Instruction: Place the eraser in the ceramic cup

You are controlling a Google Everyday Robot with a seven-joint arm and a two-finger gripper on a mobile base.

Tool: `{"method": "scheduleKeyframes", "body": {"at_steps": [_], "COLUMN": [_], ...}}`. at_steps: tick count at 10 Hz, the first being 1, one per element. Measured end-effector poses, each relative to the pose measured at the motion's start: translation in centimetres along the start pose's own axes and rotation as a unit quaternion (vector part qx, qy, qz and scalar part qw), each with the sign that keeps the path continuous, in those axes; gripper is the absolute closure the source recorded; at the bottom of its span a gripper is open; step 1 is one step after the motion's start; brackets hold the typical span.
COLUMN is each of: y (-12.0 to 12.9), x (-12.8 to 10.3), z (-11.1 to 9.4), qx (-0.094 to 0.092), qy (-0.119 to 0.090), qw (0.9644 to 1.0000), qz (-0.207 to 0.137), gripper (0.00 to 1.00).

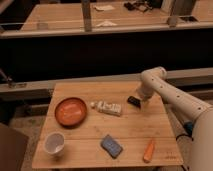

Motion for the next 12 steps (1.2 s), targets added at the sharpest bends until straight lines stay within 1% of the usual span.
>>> {"method": "scheduleKeyframes", "body": {"at_steps": [8, 12], "y": [-0.2, -0.5], "x": [0.3, 0.6], "z": [1.7, 2.2], "qx": [-0.027, -0.036], "qy": [-0.005, -0.008], "qw": [0.9996, 0.9993], "qz": [-0.002, 0.000], "gripper": [0.20, 0.20]}}
